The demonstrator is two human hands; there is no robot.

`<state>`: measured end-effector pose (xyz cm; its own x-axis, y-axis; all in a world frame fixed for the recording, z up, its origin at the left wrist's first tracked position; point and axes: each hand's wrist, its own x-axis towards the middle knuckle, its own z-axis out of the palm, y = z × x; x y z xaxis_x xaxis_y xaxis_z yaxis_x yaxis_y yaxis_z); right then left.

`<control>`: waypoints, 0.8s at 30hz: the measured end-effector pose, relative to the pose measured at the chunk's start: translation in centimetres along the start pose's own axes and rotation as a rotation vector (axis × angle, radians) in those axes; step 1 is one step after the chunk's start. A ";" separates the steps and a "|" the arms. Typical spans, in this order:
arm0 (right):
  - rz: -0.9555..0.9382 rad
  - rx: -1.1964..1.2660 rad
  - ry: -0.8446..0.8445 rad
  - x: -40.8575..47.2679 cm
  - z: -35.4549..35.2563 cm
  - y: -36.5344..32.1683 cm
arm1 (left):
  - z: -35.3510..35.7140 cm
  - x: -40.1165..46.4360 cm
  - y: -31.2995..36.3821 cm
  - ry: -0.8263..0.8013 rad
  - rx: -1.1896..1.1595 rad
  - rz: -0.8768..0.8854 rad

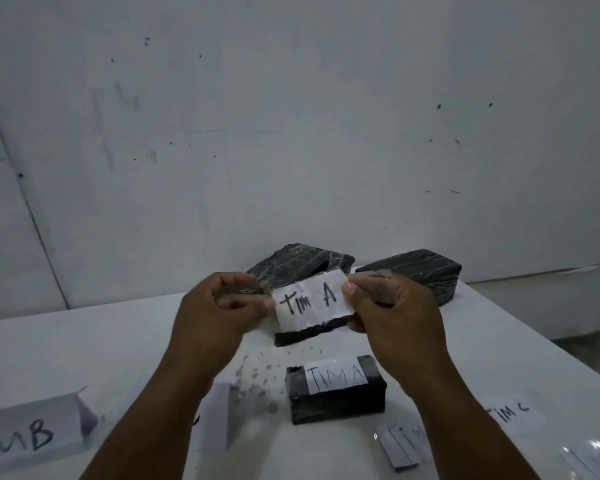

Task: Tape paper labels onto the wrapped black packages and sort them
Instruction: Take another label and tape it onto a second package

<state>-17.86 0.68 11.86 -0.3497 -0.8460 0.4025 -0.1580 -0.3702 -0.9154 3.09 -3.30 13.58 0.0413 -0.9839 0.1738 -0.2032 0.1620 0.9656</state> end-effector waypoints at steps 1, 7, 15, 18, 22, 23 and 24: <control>-0.017 -0.010 0.034 0.5 0.2 0.2 | -0.3 0.8 -0.3 0.045 -0.031 -0.004; 0.002 0.110 0.183 4.1 0.5 0.7 | 0.0 7.2 -3.3 0.277 -0.207 -0.175; 0.124 0.232 0.233 6.1 1.7 2.3 | 5.2 12.5 -6.4 0.050 -0.117 -0.434; 0.155 0.240 0.224 6.0 1.9 2.9 | 6.2 13.2 -7.8 0.069 -0.109 -0.405; 0.180 0.231 0.213 5.7 2.2 3.3 | 6.6 13.5 -8.8 0.120 -0.138 -0.377; 0.181 0.231 0.209 5.6 2.4 3.2 | 6.5 13.4 -8.9 0.134 -0.143 -0.367; 0.180 0.230 0.205 5.4 2.5 3.1 | 6.3 13.5 -9.2 0.150 -0.144 -0.350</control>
<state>-17.93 -6.05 11.17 -0.5344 -0.8198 0.2059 0.1267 -0.3186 -0.9394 -0.64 -18.51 5.82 0.2285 -0.9612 -0.1547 -0.0123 -0.1618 0.9868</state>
